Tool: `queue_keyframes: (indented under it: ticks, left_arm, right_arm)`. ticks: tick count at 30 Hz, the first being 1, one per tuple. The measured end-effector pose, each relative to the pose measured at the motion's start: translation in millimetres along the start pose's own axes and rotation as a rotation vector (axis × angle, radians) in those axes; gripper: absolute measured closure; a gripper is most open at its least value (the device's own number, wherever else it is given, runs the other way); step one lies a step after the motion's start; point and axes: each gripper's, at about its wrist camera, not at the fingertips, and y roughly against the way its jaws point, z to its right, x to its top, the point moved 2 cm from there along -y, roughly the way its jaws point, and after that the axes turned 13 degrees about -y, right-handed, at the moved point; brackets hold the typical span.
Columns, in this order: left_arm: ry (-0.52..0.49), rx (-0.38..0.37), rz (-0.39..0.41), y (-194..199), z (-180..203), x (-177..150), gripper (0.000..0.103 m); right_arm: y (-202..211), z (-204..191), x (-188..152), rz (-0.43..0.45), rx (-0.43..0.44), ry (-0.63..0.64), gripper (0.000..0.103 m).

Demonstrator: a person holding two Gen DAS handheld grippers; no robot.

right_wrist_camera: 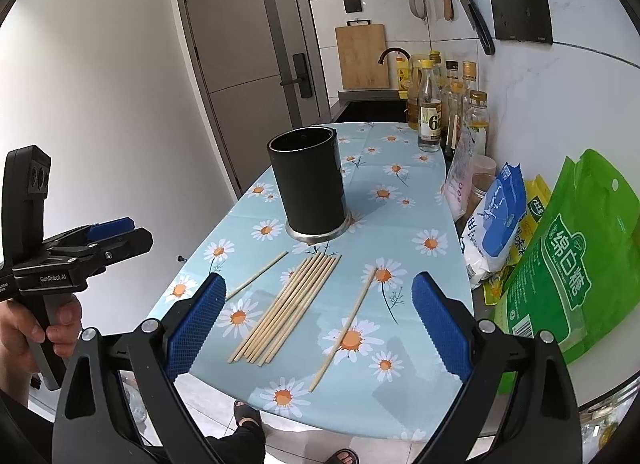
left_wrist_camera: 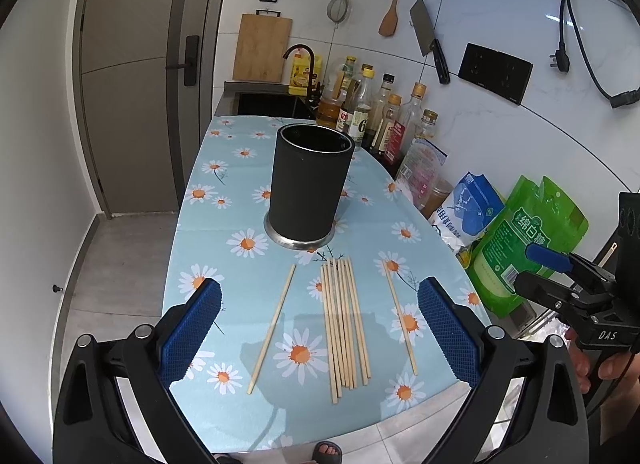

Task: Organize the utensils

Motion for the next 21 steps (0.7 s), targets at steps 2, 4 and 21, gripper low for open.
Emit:
queue_keyframes:
  ticks: [2, 4, 21]
  left_arm:
    - [0.002, -0.003, -0.001, 0.1, -0.1, -0.2, 0.007]
    - [-0.003, -0.006, -0.009, -1.2, -0.1, -0.7, 0.007]
    - [0.003, -0.013, -0.027, -6.8, 1.7, -0.4, 0.007]
  right_arm:
    - [-0.1, -0.3, 0.2, 0.000, 0.000, 0.000, 0.010]
    - [0.2, -0.7, -0.1, 0.001, 0.001, 0.002, 0.010]
    - [-6.1, 1.4, 1.0, -0.014, -0.016, 0.001, 0.010]
